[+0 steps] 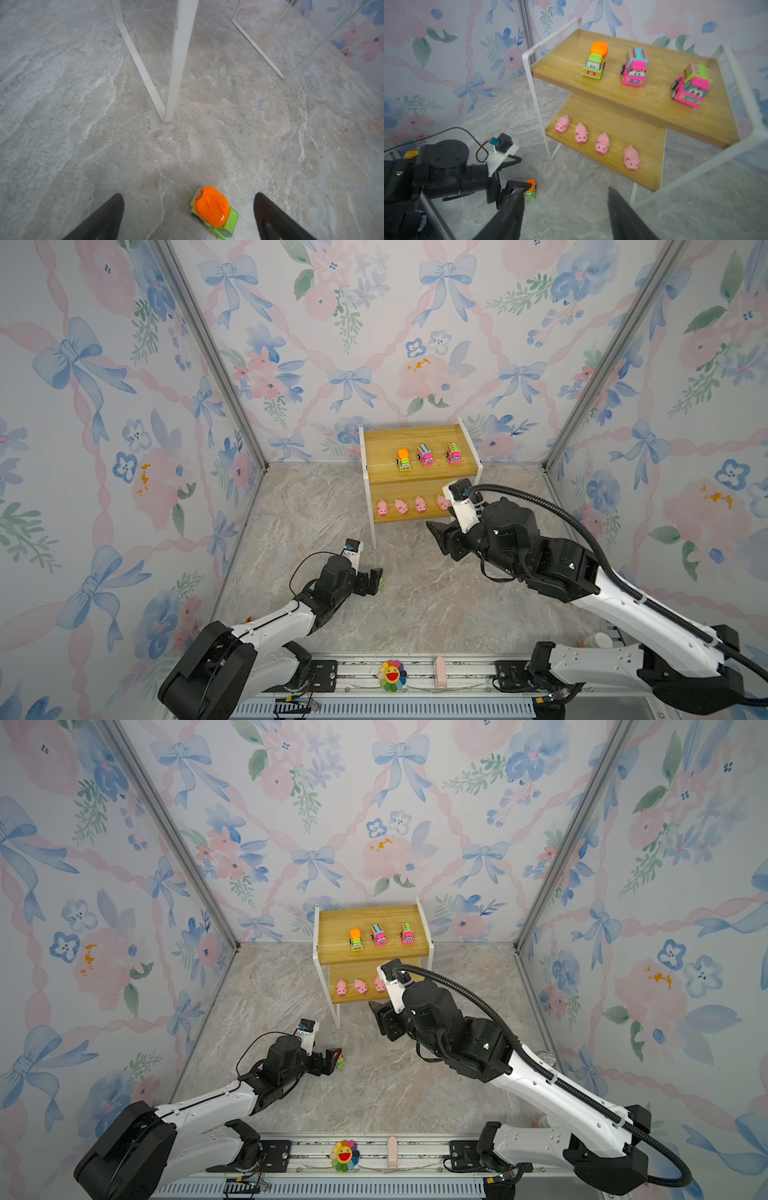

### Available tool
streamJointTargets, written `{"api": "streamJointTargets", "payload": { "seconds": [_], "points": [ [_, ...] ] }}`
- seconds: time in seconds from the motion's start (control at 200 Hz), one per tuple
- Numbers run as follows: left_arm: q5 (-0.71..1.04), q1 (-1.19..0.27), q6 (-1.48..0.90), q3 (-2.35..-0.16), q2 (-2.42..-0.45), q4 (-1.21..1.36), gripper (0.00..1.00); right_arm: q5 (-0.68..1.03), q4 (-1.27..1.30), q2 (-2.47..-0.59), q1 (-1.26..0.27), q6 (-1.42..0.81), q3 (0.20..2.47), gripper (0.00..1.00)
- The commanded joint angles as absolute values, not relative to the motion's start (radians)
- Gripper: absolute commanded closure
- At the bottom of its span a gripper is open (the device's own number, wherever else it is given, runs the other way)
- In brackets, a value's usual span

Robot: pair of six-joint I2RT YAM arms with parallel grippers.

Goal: Place and organize the plastic toys onto the shelf
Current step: 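Withdraw the right gripper back toward the last green truck on the table, then lower the right gripper and close on the last green truck with orange top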

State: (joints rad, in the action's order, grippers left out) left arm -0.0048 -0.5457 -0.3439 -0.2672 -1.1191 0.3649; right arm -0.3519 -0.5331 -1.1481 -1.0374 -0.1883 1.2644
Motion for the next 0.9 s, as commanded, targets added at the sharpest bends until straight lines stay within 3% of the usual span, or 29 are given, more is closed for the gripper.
{"api": "streamJointTargets", "payload": {
  "seconds": [0.0,0.12,0.34,0.895],
  "points": [
    [0.006,-0.536,-0.358,-0.247,-1.093,0.358,0.02,-0.367,-0.372,-1.172,-1.117,-0.298,1.073,0.35],
    [0.011,-0.533,-0.384,-0.234,-1.054,0.355,0.02,-0.419,-0.288,-1.225,-1.208,-0.329,0.951,0.35],
    [-0.019,-0.525,-0.441,-0.209,-1.002,0.34,0.02,-0.38,-0.101,-1.356,-1.241,-0.39,0.826,0.35],
    [-0.042,-0.488,-0.482,-0.187,-0.988,0.34,0.02,-0.283,0.026,-1.702,-1.179,-0.448,0.96,0.36]
  ]
}}
